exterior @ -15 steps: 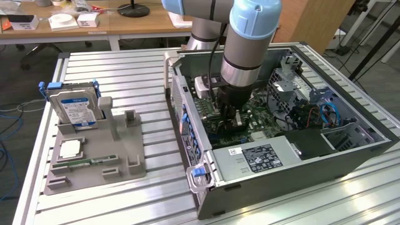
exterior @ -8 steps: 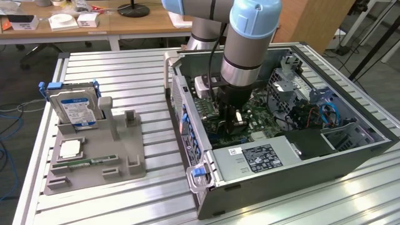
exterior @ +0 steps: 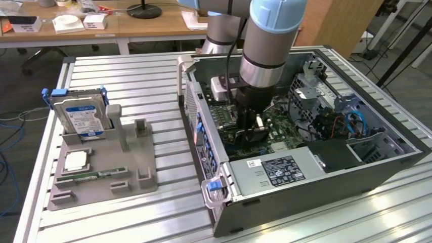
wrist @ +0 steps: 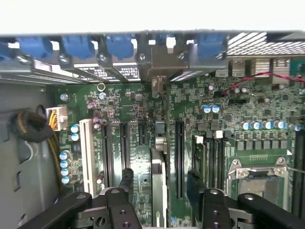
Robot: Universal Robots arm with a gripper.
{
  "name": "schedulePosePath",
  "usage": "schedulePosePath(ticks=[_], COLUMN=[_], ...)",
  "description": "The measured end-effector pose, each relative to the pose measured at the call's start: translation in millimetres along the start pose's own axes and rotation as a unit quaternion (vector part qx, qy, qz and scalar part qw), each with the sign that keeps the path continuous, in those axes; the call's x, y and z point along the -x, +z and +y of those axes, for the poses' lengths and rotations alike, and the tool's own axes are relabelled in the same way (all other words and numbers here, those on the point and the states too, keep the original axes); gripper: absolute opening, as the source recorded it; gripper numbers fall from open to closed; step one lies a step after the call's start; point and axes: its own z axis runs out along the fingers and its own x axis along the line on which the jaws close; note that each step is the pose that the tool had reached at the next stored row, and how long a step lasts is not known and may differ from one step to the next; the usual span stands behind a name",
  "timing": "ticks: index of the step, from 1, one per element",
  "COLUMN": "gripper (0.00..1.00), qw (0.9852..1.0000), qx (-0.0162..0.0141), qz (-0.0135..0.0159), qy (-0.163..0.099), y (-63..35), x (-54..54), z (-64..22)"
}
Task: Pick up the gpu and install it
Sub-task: 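Insert the gpu into the slot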
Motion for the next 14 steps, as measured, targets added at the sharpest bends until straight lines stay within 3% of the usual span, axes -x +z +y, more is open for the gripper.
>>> schedulePosePath(ticks=[5, 14], gripper=[0.57, 0.57], qw=[1.0000, 1.0000], qx=[0.0000, 0.0000], qz=[0.0000, 0.0015], qy=[0.000, 0.000], y=[-10.9, -17.8], x=[0.4, 0.6], z=[-0.5, -0.8])
